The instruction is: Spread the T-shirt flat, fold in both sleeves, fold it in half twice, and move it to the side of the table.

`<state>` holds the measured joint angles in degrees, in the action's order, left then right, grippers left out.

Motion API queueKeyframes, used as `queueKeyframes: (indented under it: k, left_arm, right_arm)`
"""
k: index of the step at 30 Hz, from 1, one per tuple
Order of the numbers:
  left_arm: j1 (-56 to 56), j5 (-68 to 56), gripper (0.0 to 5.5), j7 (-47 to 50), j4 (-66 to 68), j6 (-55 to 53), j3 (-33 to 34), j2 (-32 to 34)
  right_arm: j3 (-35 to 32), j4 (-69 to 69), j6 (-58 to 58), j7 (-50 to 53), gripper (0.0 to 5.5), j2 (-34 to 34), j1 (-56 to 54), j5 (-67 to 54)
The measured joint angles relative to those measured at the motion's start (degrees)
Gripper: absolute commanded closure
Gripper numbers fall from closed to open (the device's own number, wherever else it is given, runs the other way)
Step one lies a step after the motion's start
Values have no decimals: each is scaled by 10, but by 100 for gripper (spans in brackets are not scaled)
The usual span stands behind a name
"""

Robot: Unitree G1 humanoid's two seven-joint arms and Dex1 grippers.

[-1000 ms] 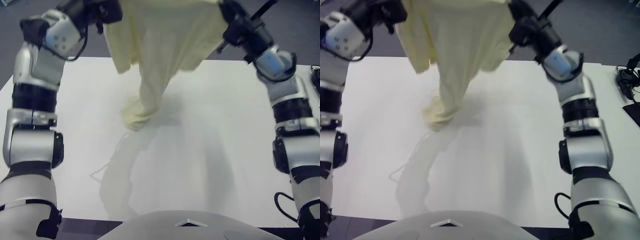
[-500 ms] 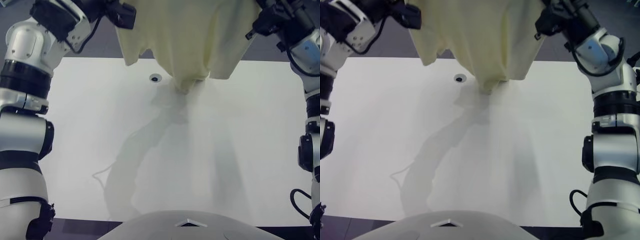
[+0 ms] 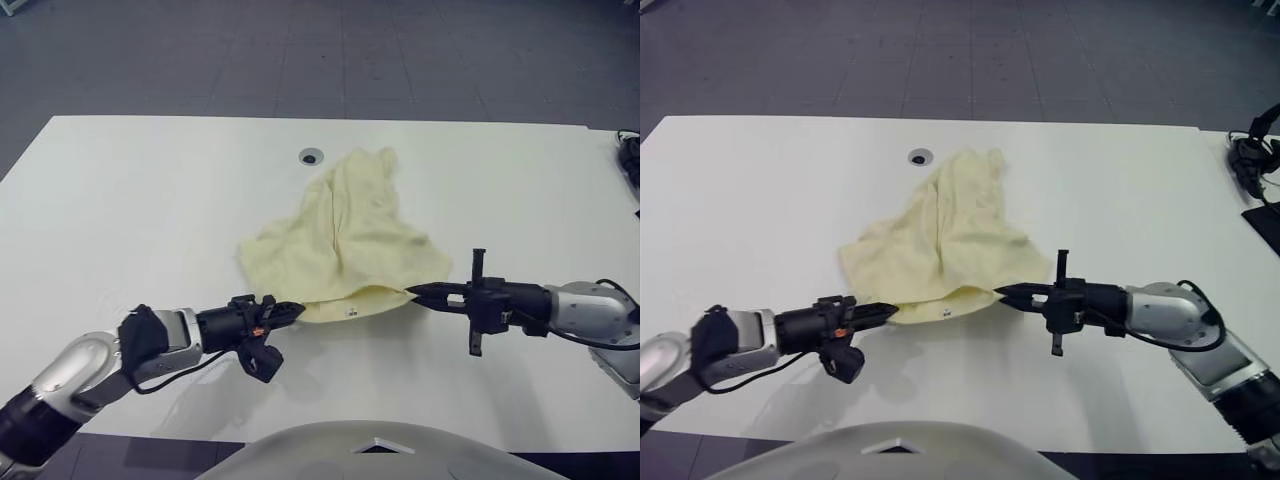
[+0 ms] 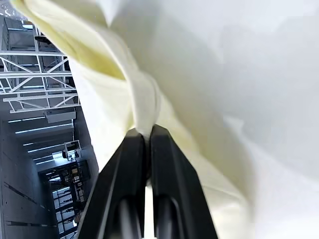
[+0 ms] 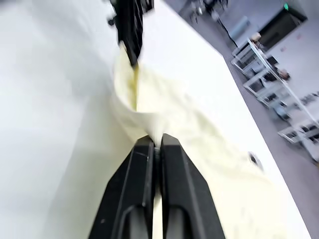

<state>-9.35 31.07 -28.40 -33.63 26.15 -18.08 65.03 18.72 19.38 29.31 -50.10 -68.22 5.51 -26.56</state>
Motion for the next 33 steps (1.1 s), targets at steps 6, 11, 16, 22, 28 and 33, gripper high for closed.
queueKeyframes:
  k: [6,11,16,22,28,33]
  left_arm:
    - [-111,-39,550,-103,-54,-25,-9,17]
    - [-123,-59,550,-154,-56,-41,-16,9]
    - [-147,-143,457,-208,-58,-93,-11,9]
    - [-154,-347,359,-262,-82,-162,48,14]
    - [-150,-552,258,-346,-79,-227,120,35]
    - [30,-440,176,-253,17,-232,87,-86]
  right_arm:
    - [29,45,-59,-65,491,-18,111,64]
    - [2,50,-107,-87,417,-19,142,65]
    - [-72,45,-139,-113,339,-14,148,-8]
    - [-151,48,-201,-173,245,-9,146,-130]
    - [-182,-2,-242,-151,148,67,37,-120]
    - [-113,-88,-195,-26,69,183,-98,108]
